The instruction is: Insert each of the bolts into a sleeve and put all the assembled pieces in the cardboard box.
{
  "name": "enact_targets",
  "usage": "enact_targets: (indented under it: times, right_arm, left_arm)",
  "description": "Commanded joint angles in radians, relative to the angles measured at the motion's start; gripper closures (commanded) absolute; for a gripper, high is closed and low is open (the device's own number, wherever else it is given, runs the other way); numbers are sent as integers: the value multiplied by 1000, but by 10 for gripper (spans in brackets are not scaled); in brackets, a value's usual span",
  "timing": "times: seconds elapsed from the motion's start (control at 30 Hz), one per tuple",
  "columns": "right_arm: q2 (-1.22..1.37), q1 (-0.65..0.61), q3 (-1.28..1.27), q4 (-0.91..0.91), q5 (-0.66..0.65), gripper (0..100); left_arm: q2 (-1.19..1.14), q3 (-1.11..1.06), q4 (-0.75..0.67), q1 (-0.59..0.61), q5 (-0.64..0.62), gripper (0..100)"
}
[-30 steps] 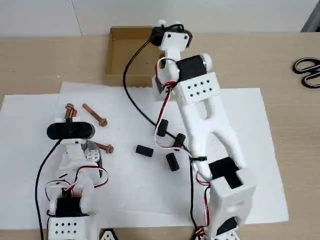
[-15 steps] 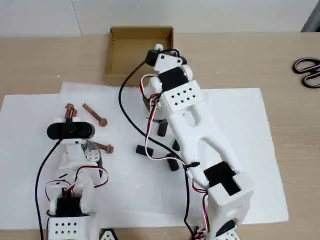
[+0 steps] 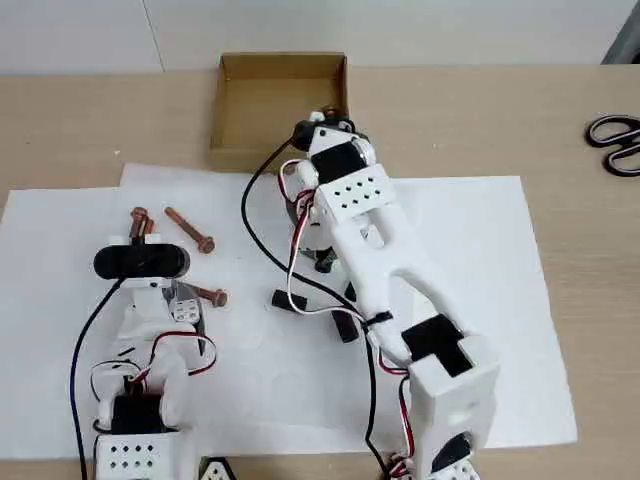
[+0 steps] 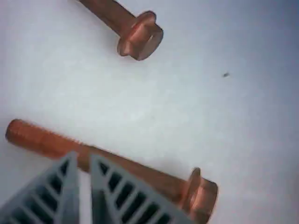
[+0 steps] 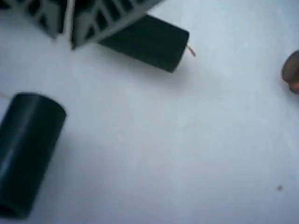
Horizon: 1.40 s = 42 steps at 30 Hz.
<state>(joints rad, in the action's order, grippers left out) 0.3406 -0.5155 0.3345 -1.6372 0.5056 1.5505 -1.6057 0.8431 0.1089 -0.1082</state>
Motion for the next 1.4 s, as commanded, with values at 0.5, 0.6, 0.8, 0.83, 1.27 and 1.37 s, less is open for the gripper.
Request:
enact_targets:
  times: [0.5,0.6,0.8,0.83,1.27,1.37]
  right_arm:
    - [8,2,6,113,-49,852]
    - [10,2,6,113,-49,851]
    - [21,4,6,114,-46,851]
    - [31,4,6,114,-46,851]
    - [159,15,6,199,-46,852]
    - [189,19,6,213,-48,852]
  left_arm:
    - [9,7,2,6,-2,994]
    - [9,7,2,6,-2,994]
    - [9,7,2,6,-2,994]
    - [9,7,2,6,-2,994]
    - [9,7,2,6,-2,994]
    - [9,7,2,6,-2,994]
